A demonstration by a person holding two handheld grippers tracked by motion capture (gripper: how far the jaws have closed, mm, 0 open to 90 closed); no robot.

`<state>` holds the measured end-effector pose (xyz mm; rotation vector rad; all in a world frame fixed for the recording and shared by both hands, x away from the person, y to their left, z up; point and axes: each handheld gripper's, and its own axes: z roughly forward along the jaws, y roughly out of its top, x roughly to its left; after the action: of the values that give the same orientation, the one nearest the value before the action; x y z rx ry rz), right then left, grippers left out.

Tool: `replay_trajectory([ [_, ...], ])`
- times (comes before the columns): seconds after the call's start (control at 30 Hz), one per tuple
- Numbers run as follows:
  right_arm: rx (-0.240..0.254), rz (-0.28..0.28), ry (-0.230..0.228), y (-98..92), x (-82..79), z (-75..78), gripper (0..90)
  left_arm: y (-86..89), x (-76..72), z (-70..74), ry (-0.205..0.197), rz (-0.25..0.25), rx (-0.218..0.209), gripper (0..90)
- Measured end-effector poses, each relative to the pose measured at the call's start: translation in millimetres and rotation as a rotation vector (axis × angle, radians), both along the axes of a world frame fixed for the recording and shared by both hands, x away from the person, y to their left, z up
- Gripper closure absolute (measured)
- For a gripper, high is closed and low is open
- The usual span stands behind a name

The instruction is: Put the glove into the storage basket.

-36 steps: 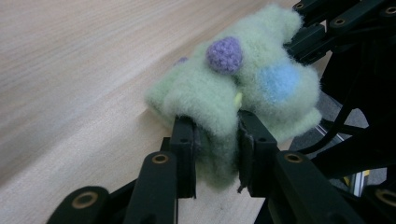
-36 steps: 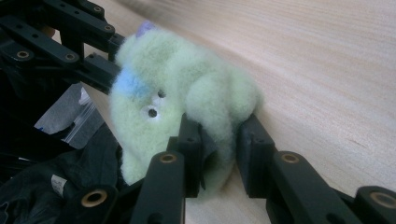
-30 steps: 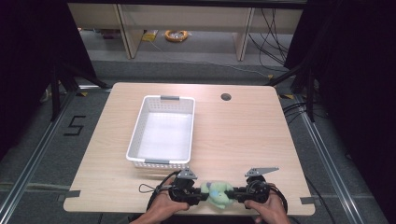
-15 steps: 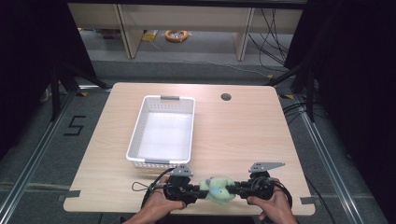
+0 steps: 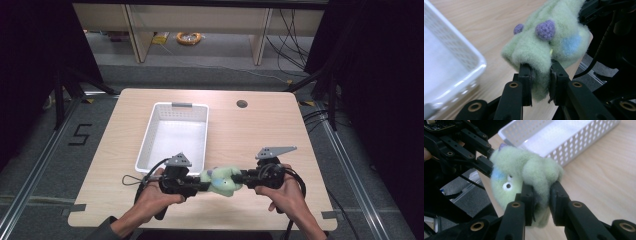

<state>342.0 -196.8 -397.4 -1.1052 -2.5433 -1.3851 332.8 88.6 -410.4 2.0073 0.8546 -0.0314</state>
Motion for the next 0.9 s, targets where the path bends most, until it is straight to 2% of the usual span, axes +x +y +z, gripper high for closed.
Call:
replay_trajectory([
  [0.03, 0.0, 0.009, -0.013, 4.3, 4.5, 2.9, 76.4, 2.5, 1.4, 1.9, 0.004, 0.004, -0.004, 74.9],
  [0.13, 0.013, 0.025, -0.011, 14.0, 14.5, 7.6, 76.4, 11.7, 6.7, 6.5, 0.0, 0.027, 0.008, 76.0],
  [0.17, 0.012, 0.019, 0.003, 18.5, 16.6, 9.6, 76.4, 15.8, 9.3, 7.4, 0.008, 0.026, 0.015, 76.1],
  [0.2, 0.001, 0.036, -0.016, 23.0, 22.3, 10.3, 76.4, 18.1, 10.5, 7.8, 0.01, 0.035, 0.013, 76.2],
  [0.23, -0.005, 0.038, -0.014, 26.0, 24.8, 11.2, 76.4, 21.7, 12.8, 8.2, 0.015, 0.039, 0.013, 76.3],
  [0.27, -0.002, 0.031, 0.014, 31.3, 27.6, 13.0, 76.5, 24.1, 13.9, 8.7, 0.016, 0.045, 0.014, 76.4],
  [0.33, -0.002, 0.045, -0.011, 35.5, 36.2, 13.5, 76.8, 30.7, 18.1, 9.1, 0.023, 0.057, 0.005, 76.6],
  [0.37, 0.006, 0.044, 0.006, 38.8, 38.8, 15.1, 77.0, 34.2, 20.7, 9.6, 0.027, 0.065, -0.003, 76.7],
  [0.47, 0.01, 0.058, 0.006, 47.4, 50.0, 20.3, 77.8, 44.5, 29.5, 11.6, 0.043, 0.08, -0.02, 76.8],
  [0.53, 0.009, 0.071, 0.004, 55.3, 57.9, 24.4, 78.1, 50.1, 35.0, 12.0, 0.039, 0.102, -0.026, 76.8],
  [0.63, 0.006, 0.094, 0.013, 68.2, 71.8, 28.3, 78.2, 62.8, 45.2, 10.7, 0.067, 0.126, -0.041, 76.8],
  [0.67, 0.001, 0.097, 0.033, 74.0, 76.0, 30.2, 78.2, 65.4, 46.8, 10.3, 0.072, 0.136, -0.044, 76.7],
  [0.7, -0.003, 0.106, 0.019, 77.1, 79.9, 30.3, 78.3, 69.5, 48.5, 10.4, 0.075, 0.141, -0.045, 76.7],
  [0.77, 0.0, 0.118, 0.026, 85.2, 86.0, 35.0, 78.3, 76.4, 50.2, 11.4, 0.069, 0.168, -0.068, 76.7],
  [0.9, -0.013, 0.136, 0.012, 100.6, 91.5, 51.2, 78.3, 88.7, 50.6, 17.2, 0.057, 0.184, -0.099, 76.5],
])
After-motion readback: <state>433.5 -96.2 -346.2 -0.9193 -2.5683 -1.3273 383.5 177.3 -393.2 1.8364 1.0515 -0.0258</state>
